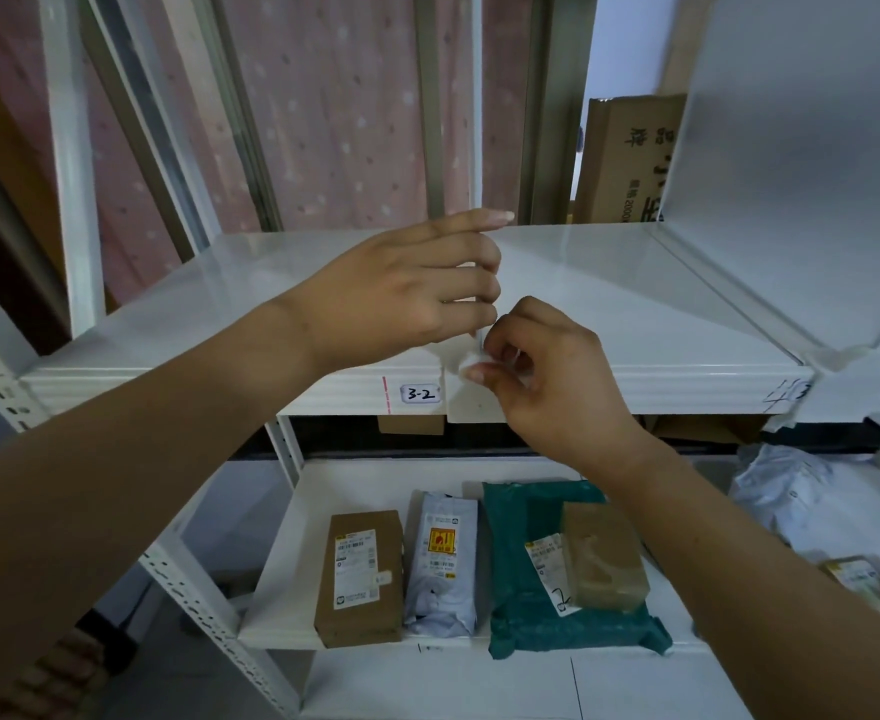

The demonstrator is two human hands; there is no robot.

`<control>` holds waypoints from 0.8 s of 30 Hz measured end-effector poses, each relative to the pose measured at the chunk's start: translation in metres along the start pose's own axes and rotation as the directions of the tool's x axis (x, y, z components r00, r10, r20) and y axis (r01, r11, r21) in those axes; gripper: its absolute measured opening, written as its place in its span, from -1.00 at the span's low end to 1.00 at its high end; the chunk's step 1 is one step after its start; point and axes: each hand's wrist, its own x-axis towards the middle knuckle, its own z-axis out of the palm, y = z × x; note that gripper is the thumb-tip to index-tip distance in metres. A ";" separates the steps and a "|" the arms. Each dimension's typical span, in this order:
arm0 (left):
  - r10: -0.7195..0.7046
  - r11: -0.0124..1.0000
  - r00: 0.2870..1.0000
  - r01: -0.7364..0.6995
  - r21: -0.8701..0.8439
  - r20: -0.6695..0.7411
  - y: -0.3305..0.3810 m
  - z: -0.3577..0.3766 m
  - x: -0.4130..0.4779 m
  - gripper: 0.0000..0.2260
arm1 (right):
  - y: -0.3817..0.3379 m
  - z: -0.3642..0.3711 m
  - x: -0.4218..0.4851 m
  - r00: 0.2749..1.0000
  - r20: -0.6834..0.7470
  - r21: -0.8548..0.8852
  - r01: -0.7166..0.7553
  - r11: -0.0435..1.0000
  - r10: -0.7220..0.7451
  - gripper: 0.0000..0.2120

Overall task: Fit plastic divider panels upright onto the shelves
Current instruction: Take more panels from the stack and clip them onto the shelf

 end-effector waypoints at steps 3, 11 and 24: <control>0.050 0.996 0.998 -0.048 0.076 -0.025 -0.003 -0.002 -0.001 -0.83 | -0.002 0.001 0.005 0.999 -0.012 -0.072 0.032 0.997 -0.033 -0.82; 0.074 0.996 0.996 -0.076 0.056 0.040 -0.020 -0.024 -0.038 -0.80 | -0.027 0.044 0.017 0.996 -0.079 -0.058 0.040 0.998 -0.045 -0.78; -0.051 0.997 0.996 0.055 -0.051 0.068 -0.020 -0.037 -0.073 -0.81 | -0.055 0.078 0.036 0.992 -0.058 -0.200 -0.118 0.973 0.108 -0.56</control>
